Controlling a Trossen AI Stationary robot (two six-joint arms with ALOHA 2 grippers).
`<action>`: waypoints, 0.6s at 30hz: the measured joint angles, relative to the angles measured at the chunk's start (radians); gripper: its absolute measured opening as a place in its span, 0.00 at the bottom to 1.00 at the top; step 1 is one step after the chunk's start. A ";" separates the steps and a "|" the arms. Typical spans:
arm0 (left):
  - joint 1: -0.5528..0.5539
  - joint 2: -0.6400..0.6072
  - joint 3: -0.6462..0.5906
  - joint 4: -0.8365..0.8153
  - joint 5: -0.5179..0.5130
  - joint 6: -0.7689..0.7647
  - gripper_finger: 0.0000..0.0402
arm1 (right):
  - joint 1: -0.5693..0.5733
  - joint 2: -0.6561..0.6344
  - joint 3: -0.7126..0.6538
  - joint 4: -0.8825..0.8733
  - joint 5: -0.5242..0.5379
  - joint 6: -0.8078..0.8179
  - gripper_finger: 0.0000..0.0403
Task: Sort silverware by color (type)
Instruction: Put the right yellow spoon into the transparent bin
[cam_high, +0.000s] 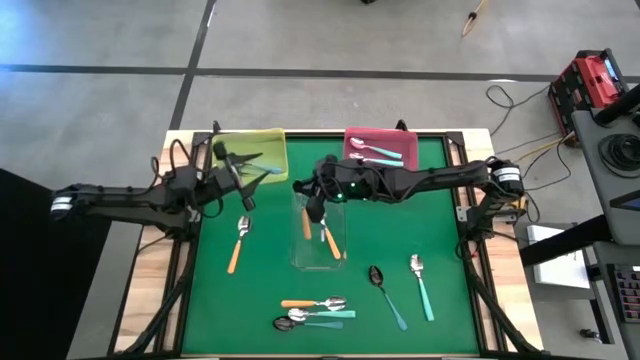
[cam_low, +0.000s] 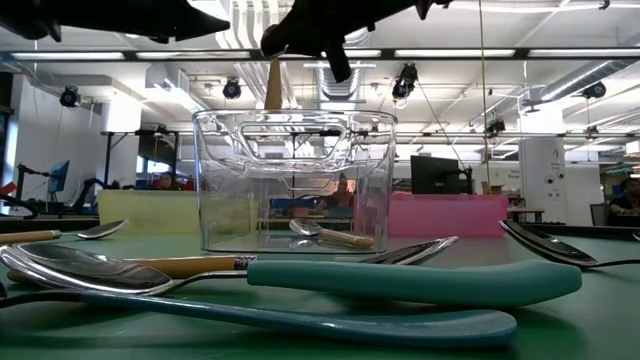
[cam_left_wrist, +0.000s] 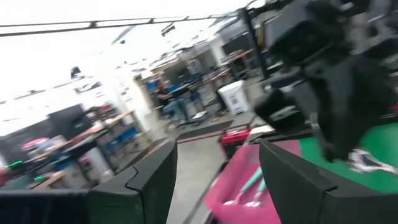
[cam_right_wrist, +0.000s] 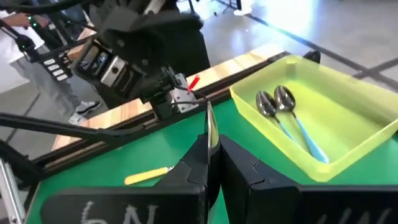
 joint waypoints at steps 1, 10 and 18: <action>0.000 -0.005 -0.001 0.002 -0.018 0.009 0.52 | 0.000 0.007 0.009 0.002 0.002 0.007 0.03; 0.000 -0.032 -0.035 -0.012 -0.148 0.023 0.52 | 0.000 0.060 0.047 -0.095 0.105 0.152 0.03; 0.000 -0.038 -0.036 -0.021 -0.175 0.041 0.52 | 0.000 0.083 0.046 -0.242 0.104 0.416 0.03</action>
